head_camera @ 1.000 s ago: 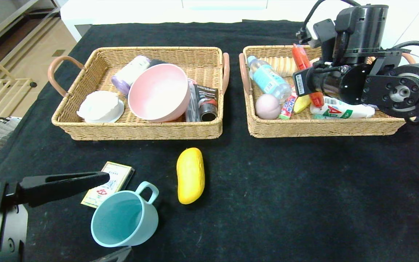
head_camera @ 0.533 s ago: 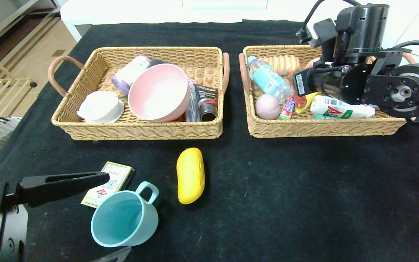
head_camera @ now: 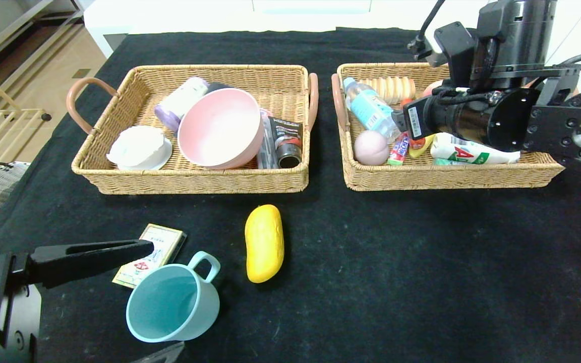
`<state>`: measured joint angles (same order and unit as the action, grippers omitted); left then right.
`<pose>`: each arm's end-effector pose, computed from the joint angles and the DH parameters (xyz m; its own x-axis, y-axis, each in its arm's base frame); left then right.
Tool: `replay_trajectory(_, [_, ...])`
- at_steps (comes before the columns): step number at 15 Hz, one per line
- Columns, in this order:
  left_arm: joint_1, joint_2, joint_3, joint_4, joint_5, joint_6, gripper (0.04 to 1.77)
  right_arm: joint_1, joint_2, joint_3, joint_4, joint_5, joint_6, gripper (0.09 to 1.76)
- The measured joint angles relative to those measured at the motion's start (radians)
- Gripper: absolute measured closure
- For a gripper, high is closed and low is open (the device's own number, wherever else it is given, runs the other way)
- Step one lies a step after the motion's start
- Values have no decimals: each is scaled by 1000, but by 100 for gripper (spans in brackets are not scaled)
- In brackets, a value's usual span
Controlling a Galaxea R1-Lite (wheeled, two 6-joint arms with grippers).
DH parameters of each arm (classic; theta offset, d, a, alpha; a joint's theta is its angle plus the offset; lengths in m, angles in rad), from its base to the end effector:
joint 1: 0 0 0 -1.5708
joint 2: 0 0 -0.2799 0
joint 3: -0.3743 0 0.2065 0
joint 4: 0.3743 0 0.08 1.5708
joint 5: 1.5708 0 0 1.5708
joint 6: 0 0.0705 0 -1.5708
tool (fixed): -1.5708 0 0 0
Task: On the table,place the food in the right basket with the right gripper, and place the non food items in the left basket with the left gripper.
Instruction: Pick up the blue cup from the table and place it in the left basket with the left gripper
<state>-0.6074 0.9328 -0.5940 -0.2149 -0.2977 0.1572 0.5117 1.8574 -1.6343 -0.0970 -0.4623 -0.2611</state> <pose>0.1409 -0.1231 0.2140 0.6116 -0.7823 -0.1181 0.7909 0.6002 0.1196 0.3862 0.1808 0.2816 0.9926 0.0459 -0.1126 -0.0790 0.9474 -0.3103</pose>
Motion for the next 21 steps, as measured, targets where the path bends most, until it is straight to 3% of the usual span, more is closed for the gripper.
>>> replay_trajectory(15, [1,24,15,1,3,24,9,164,-374,501,-19,246,119,16])
replay_trajectory(21, [0,35,27,0,25,44,9,181,-437,755,-391,386,145,15])
